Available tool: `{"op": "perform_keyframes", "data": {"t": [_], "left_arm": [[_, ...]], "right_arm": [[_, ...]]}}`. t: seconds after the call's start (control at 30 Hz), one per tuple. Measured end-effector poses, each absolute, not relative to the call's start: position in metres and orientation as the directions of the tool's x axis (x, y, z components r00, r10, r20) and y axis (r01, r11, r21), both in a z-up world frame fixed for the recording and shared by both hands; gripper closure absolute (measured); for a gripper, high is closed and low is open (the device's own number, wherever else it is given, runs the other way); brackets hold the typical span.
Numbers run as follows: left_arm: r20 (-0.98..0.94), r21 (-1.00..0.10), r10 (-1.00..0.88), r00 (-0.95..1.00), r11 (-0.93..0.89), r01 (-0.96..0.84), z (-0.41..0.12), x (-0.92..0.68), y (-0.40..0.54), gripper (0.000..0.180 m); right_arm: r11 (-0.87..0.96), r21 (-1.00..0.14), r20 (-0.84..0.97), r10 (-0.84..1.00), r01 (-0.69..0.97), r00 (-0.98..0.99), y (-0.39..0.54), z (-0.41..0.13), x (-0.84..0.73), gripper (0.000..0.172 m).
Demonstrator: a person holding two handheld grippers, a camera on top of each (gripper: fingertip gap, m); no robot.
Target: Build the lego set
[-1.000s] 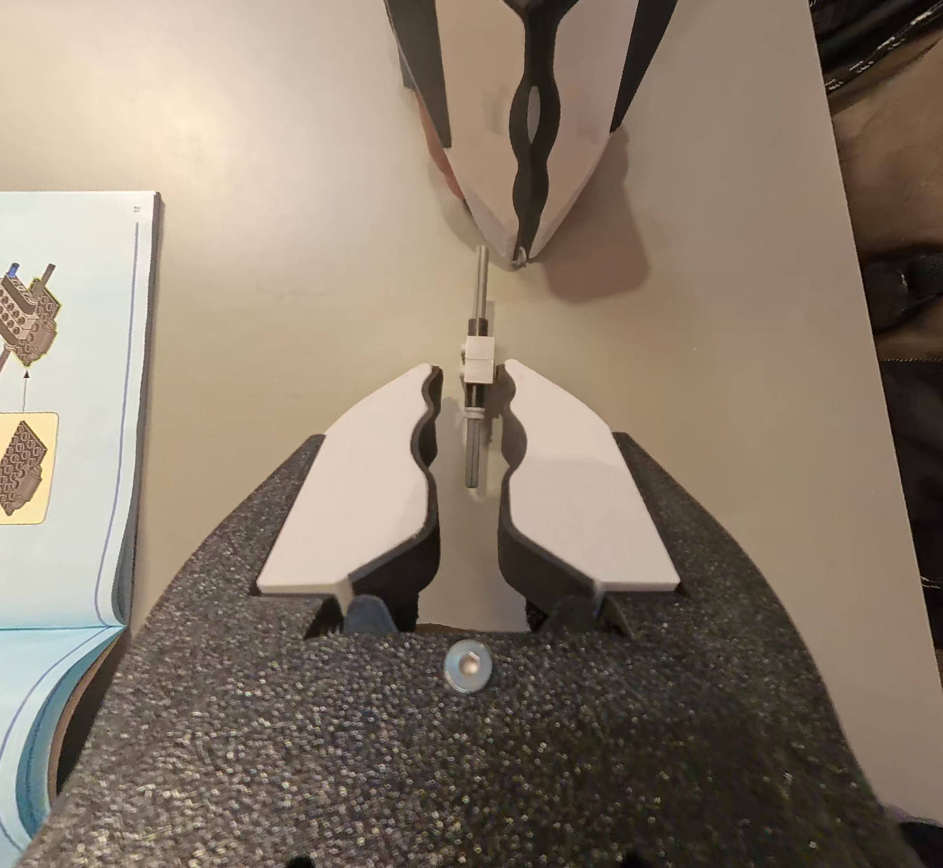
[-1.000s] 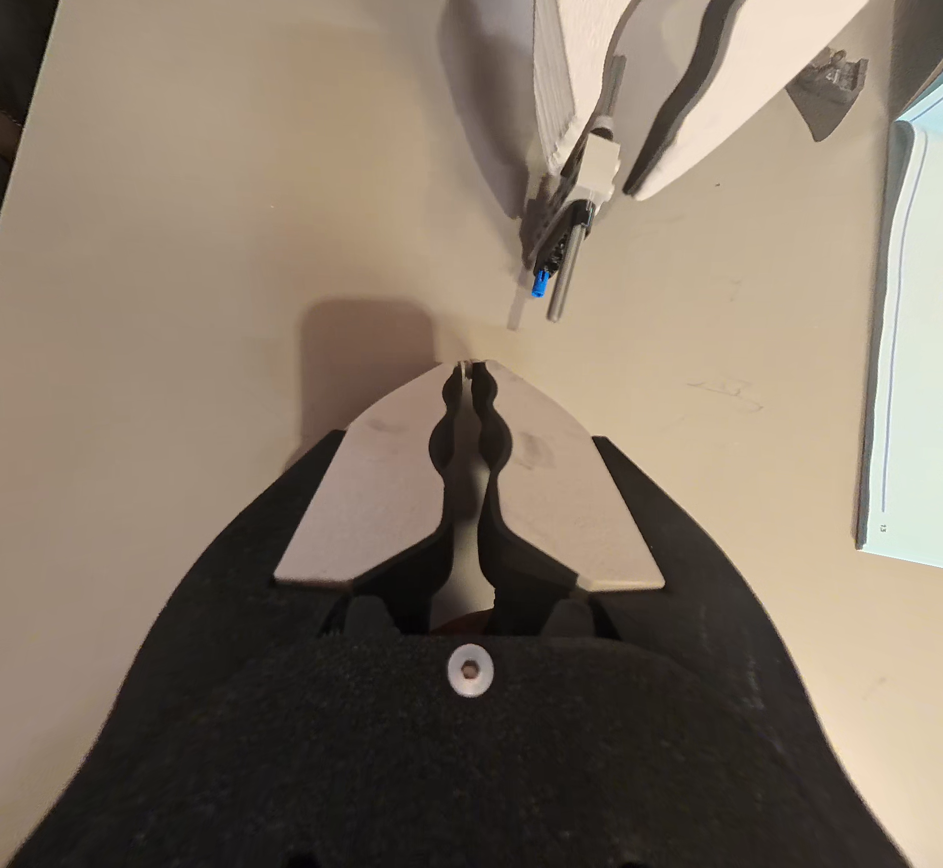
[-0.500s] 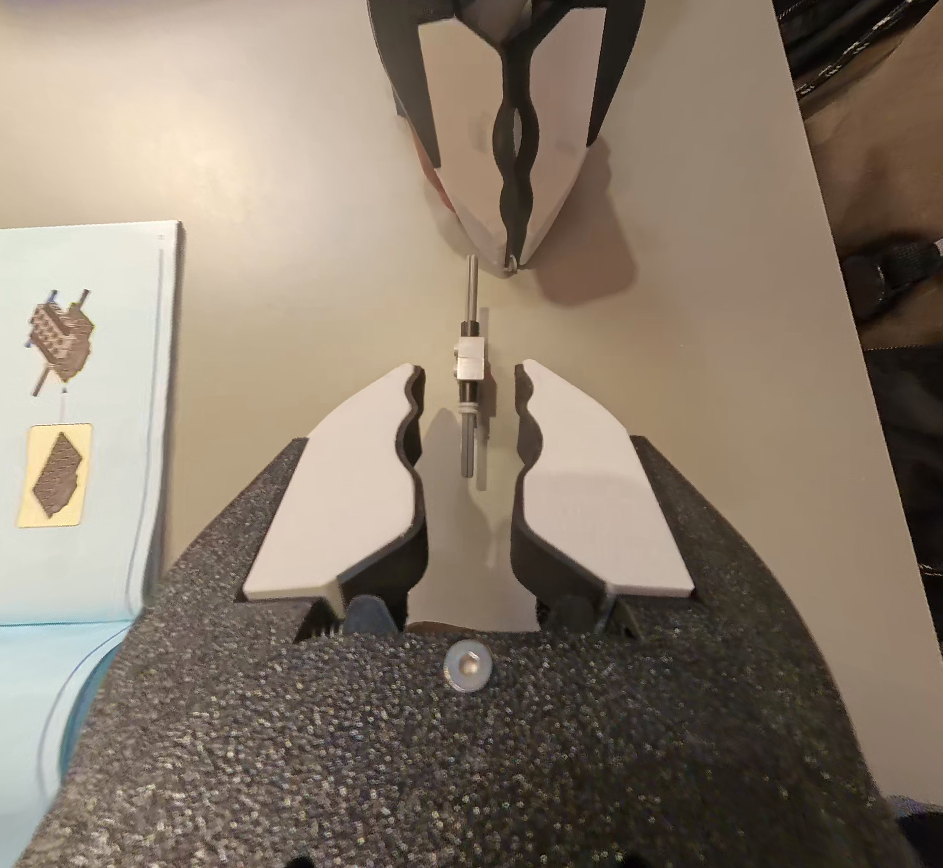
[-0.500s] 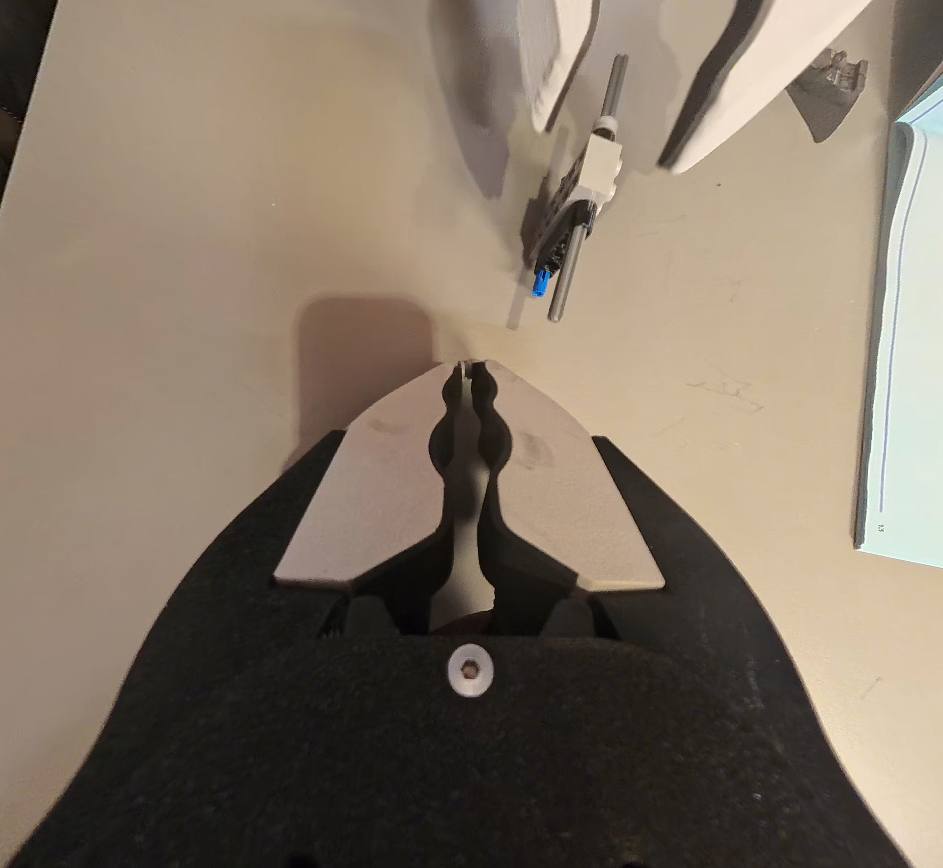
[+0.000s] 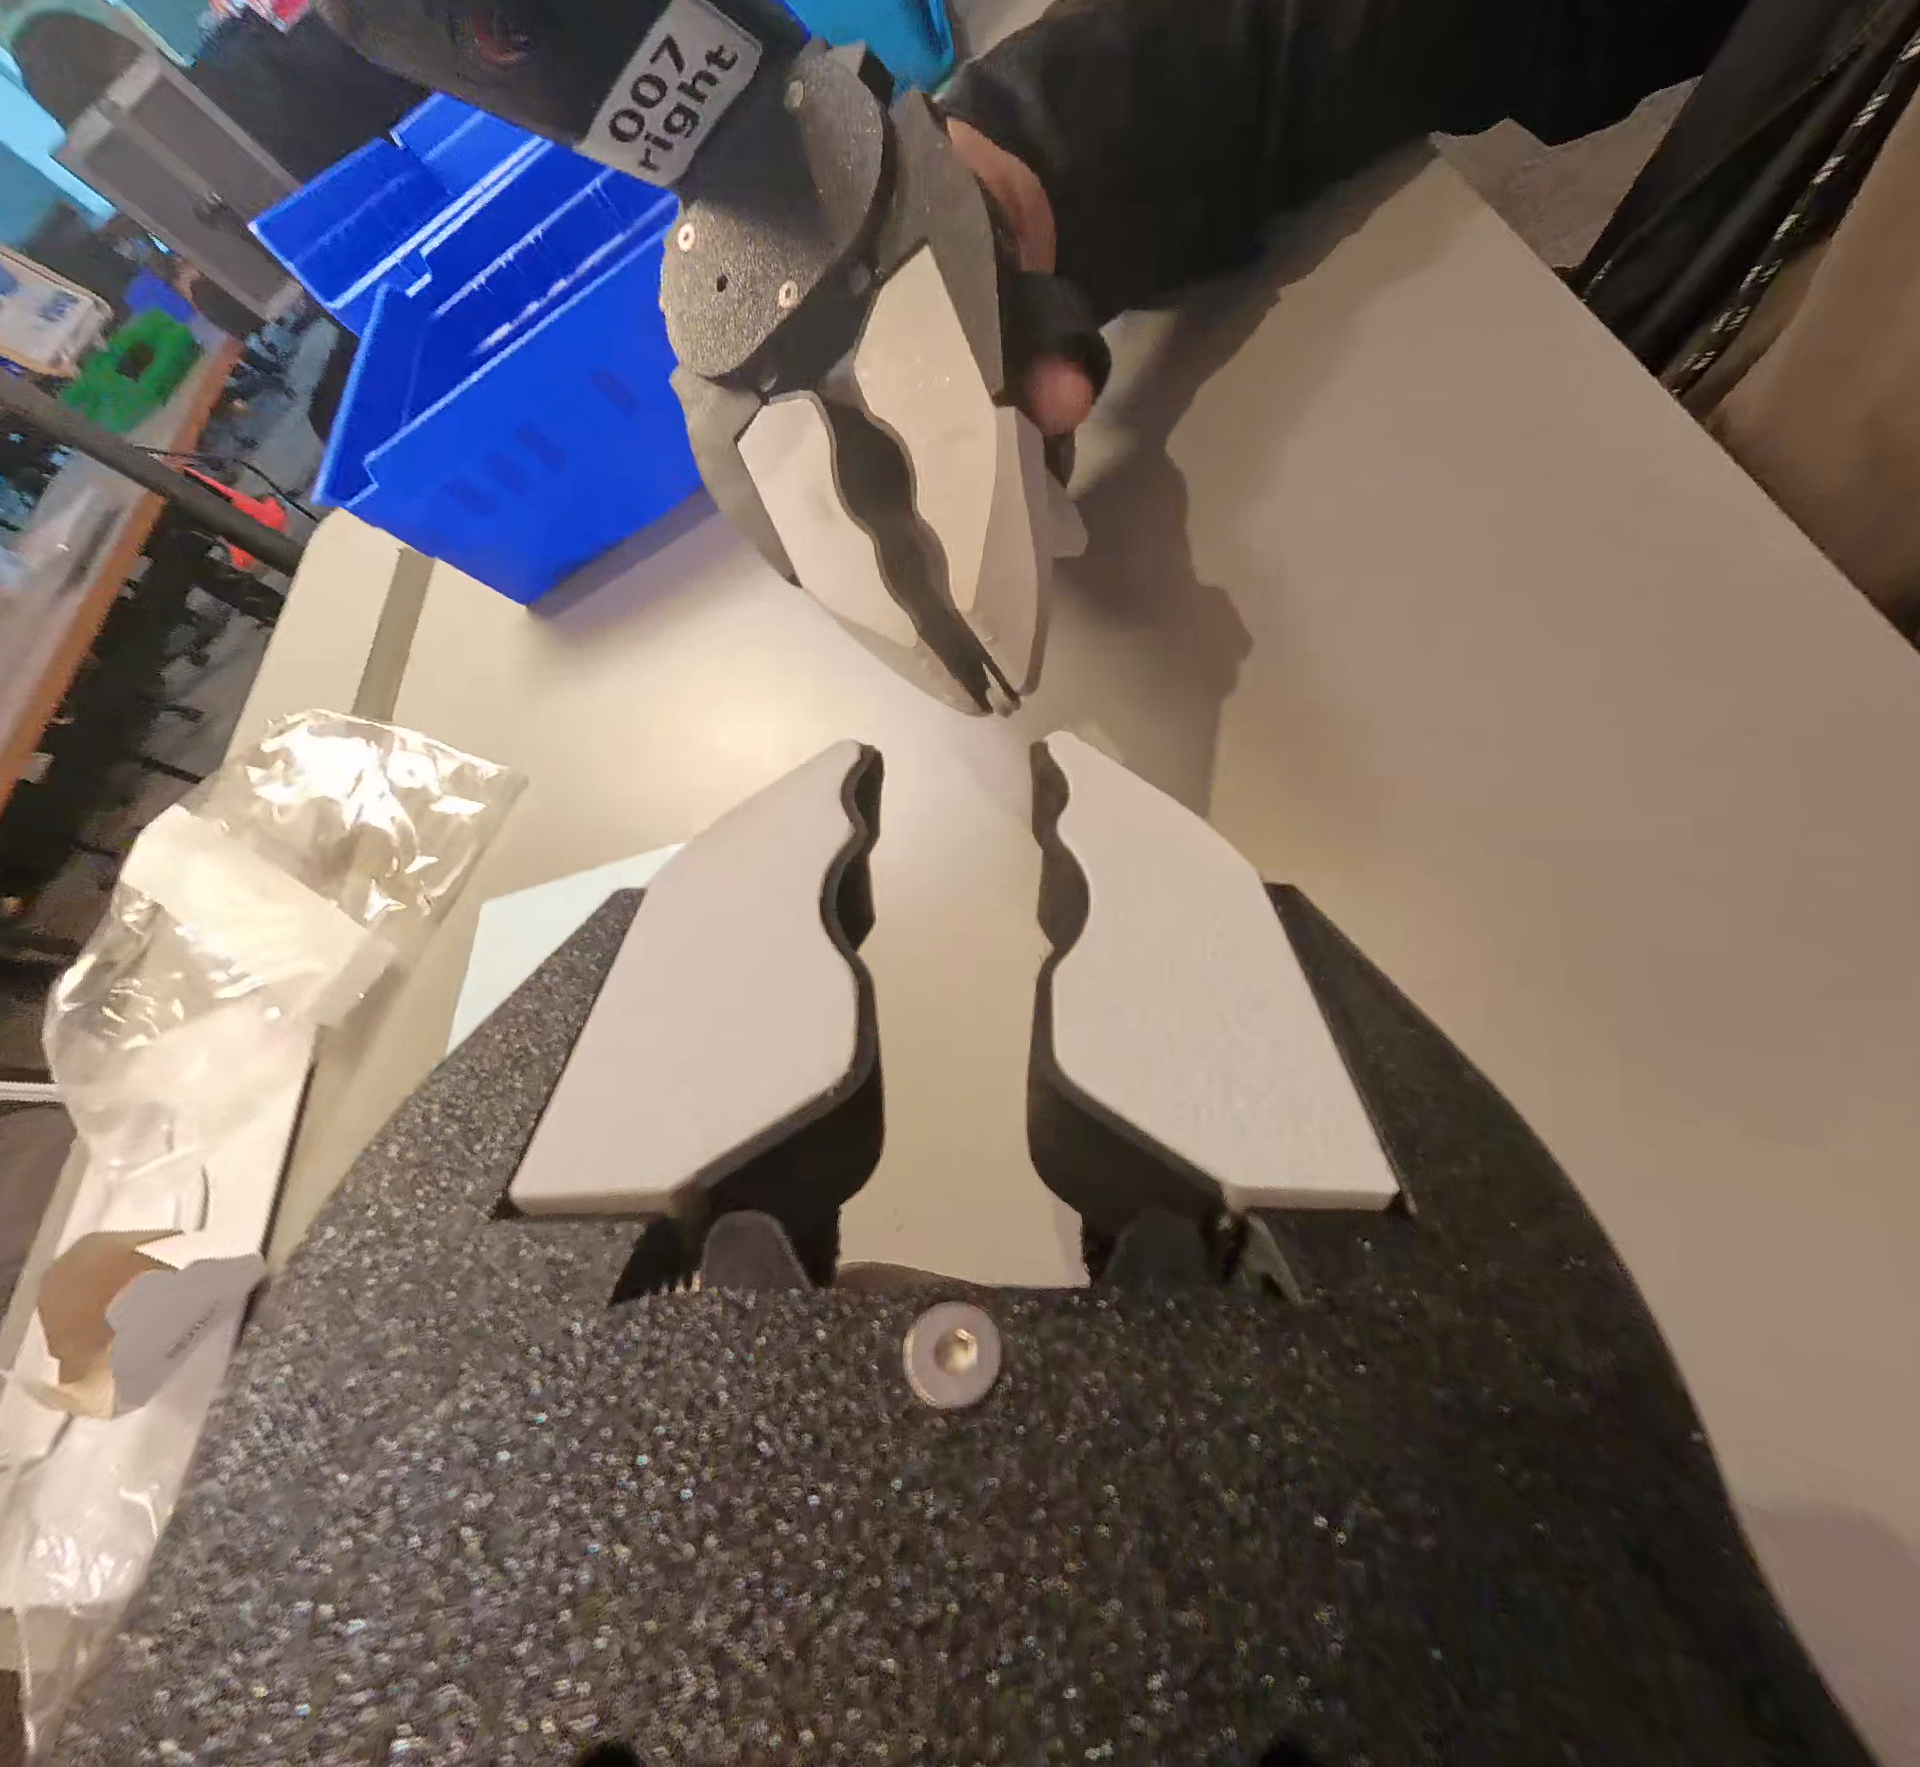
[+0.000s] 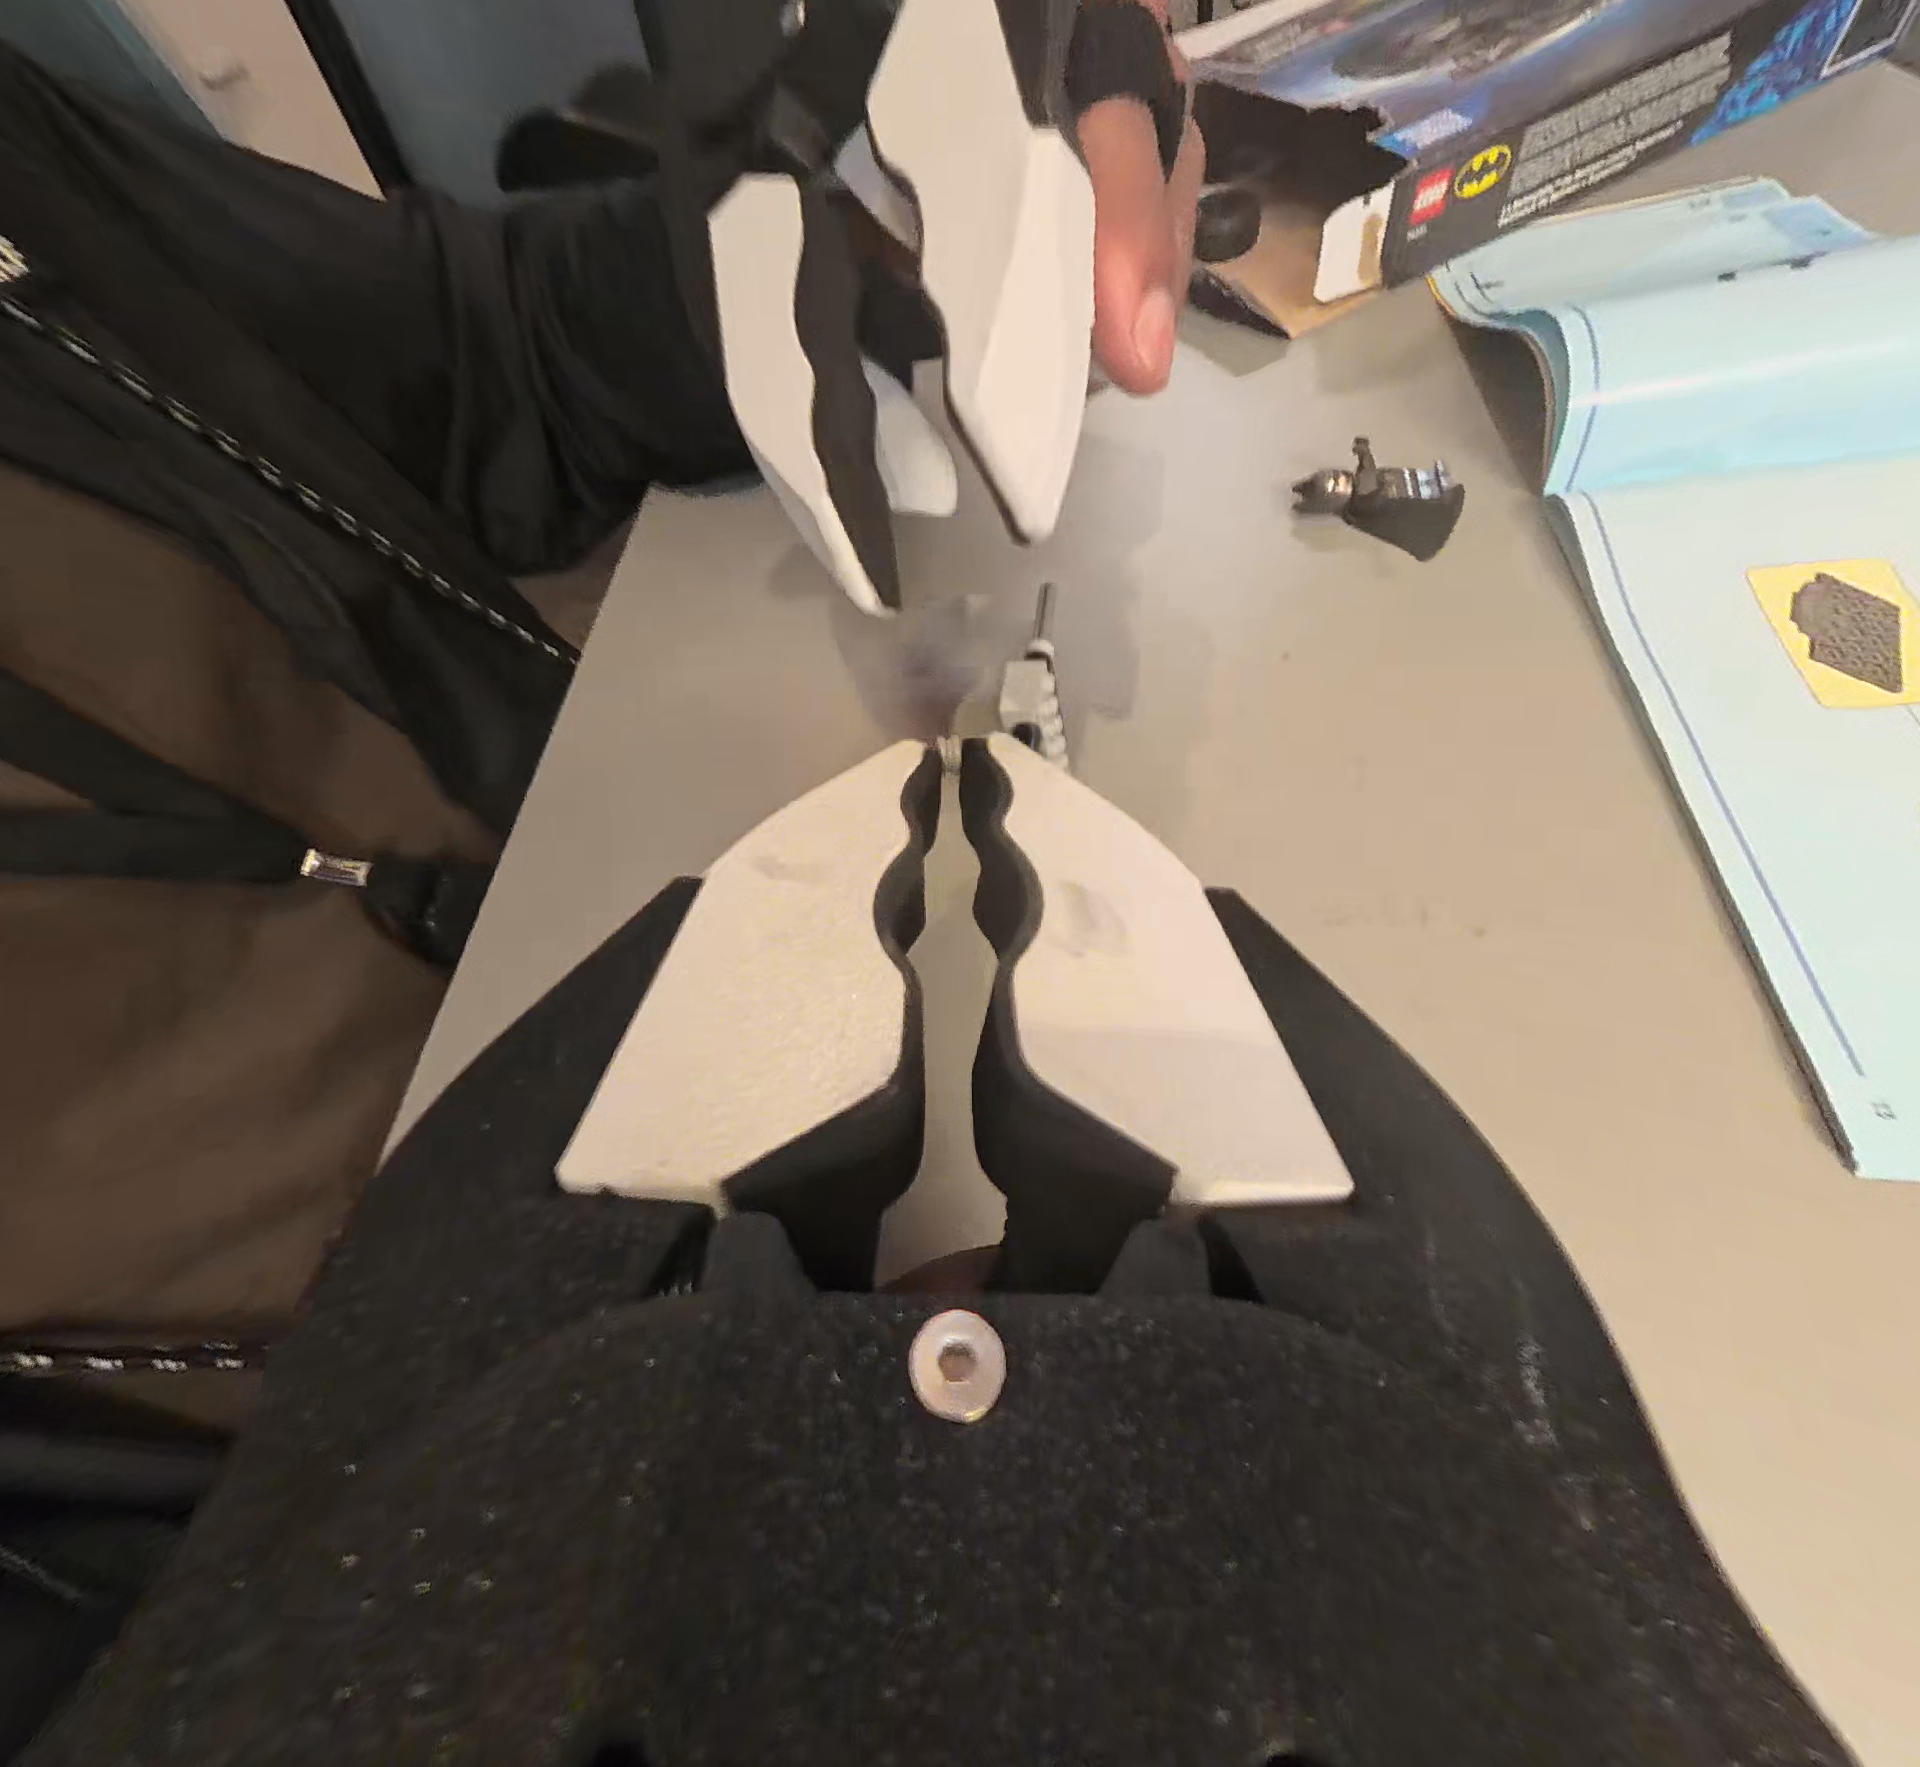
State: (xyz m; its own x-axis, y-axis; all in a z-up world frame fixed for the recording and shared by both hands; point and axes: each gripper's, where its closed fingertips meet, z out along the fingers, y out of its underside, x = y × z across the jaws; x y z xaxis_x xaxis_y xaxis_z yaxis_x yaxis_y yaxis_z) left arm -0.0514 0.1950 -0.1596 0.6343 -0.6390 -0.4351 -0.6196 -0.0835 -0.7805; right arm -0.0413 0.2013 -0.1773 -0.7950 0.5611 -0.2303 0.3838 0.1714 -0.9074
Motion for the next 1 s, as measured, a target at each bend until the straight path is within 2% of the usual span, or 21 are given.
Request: {"op": "perform_keyframes", "data": {"t": [0.13, 0.23, 0.33, 0.43, 0.57, 0.67, 0.8, 1.0], "left_arm": [[-0.526, -0.75, -0.597, 0.605, -0.01, -0.661, -0.157, -0.045, 0.2, 0.16], [-0.421, -0.781, -0.588, 0.69, -0.153, -0.606, -0.166, -0.05, 0.207, 0.165], [-0.182, -0.868, -0.542, 0.82, -0.303, -0.393, -0.167, -0.054, 0.211, 0.164], [0.074, -0.916, -0.453, 0.889, -0.382, -0.119, -0.16, -0.057, 0.217, 0.164], [0.373, -0.895, -0.352, 0.858, -0.381, 0.233, -0.143, -0.069, 0.225, 0.163], [0.518, -0.851, -0.371, 0.771, -0.31, 0.423, -0.124, -0.074, 0.227, 0.164], [0.551, -0.834, -0.424, 0.719, -0.272, 0.48, -0.112, -0.068, 0.226, 0.164], [0.564, -0.824, -0.465, 0.682, -0.265, 0.501, -0.107, -0.064, 0.223, 0.164]], "right_arm": [[0.109, -0.922, -0.257, 0.548, 0.372, -0.796, 0.199, -0.169, -0.043, 0.168], [0.131, -0.95, -0.147, 0.616, 0.285, -0.774, 0.205, -0.166, -0.052, 0.168], [0.242, -0.965, 0.124, 0.757, 0.099, -0.642, 0.223, -0.156, -0.071, 0.168], [0.398, -0.916, 0.38, 0.811, -0.057, -0.445, 0.24, -0.14, -0.08, 0.168], [0.553, -0.815, 0.579, 0.79, -0.174, -0.201, 0.248, -0.121, -0.082, 0.168], [0.65, -0.723, 0.681, 0.728, -0.234, -0.082, 0.241, -0.116, -0.079, 0.168], [0.726, -0.621, 0.76, 0.65, -0.295, 0.001, 0.223, -0.113, -0.074, 0.168], [0.716, -0.617, 0.75, 0.661, -0.327, 0.032, 0.217, -0.105, -0.07, 0.168]]}}
